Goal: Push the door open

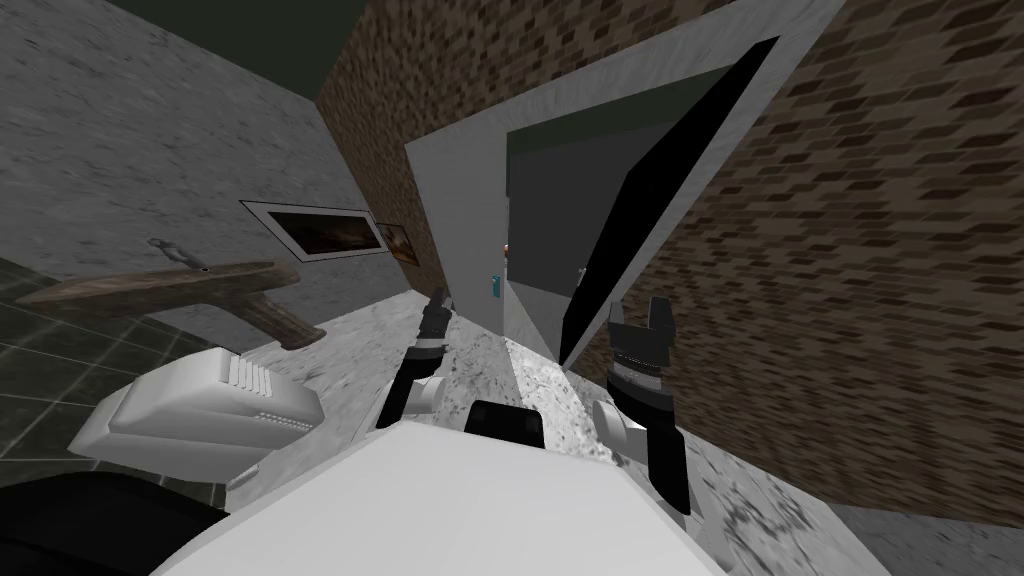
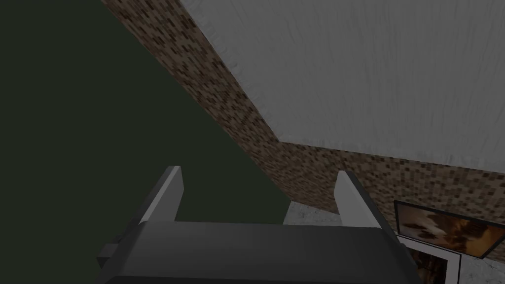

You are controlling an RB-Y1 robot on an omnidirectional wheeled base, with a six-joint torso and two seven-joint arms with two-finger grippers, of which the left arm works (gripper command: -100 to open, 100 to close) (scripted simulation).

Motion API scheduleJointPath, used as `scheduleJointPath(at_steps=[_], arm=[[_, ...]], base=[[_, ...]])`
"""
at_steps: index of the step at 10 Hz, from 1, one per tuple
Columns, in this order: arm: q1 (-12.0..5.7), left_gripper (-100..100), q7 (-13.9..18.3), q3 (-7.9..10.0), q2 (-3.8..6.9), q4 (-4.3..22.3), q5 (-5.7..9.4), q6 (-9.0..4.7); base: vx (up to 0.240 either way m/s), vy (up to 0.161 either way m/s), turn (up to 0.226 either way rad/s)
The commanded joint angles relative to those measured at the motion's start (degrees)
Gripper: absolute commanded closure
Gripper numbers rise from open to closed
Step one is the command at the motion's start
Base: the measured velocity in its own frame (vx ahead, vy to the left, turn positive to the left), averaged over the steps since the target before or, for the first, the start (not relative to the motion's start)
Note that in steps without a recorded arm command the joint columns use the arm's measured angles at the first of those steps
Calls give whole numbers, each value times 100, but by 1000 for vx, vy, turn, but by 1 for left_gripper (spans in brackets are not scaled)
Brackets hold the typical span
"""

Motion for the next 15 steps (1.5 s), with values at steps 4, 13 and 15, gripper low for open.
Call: scheduleJointPath(at_steps=[4, 13, 15], arm=[[-262, -100, 99, -79, 180, 590, 60, 57], [-863, -100, 326, -262, 396, 1943, 197, 188], [-1002, -100, 379, -304, 417, 2256, 229, 219]], base=[[135, 79, -62], [105, 100, -62], [79, 89, -61]])
